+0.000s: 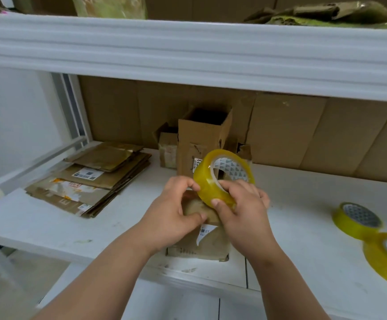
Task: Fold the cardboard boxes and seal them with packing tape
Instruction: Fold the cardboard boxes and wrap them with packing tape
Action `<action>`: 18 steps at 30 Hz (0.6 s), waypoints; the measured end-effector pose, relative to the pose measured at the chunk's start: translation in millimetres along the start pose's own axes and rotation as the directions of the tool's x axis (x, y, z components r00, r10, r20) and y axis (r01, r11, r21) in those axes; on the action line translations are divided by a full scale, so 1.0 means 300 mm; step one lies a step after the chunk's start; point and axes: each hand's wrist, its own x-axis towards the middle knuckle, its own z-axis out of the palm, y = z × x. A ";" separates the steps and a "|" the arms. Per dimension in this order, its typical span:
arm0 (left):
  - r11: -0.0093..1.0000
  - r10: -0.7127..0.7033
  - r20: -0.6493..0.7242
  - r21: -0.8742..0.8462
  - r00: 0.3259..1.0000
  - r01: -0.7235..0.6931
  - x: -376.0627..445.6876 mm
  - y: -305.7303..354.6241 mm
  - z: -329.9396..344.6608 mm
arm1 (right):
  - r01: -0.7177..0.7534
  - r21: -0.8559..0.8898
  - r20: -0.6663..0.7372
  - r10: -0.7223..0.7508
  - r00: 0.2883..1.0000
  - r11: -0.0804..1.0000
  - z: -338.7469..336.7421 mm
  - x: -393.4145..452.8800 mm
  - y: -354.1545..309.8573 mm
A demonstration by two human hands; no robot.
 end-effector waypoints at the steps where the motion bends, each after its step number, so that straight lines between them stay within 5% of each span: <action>1: 0.996 0.035 -0.040 0.080 0.999 -0.032 0.001 -0.003 0.010 | 0.003 -0.010 0.006 -0.003 1.000 1.000 0.001 0.003 -0.004; 4: 0.978 0.096 -0.173 0.199 0.980 -0.061 0.010 -0.011 0.034 | 0.015 -0.043 0.033 -0.013 0.999 0.999 0.001 0.008 -0.014; 9: 0.976 0.142 -0.205 0.194 0.968 -0.102 0.009 -0.021 0.041 | 0.032 -0.096 0.087 -0.024 0.996 0.995 -0.003 0.020 -0.025; 18: 0.996 -0.092 -0.161 -0.003 0.983 0.092 0.021 -0.022 -0.027 | -0.001 -0.056 0.289 0.017 0.957 0.998 -0.091 0.057 0.028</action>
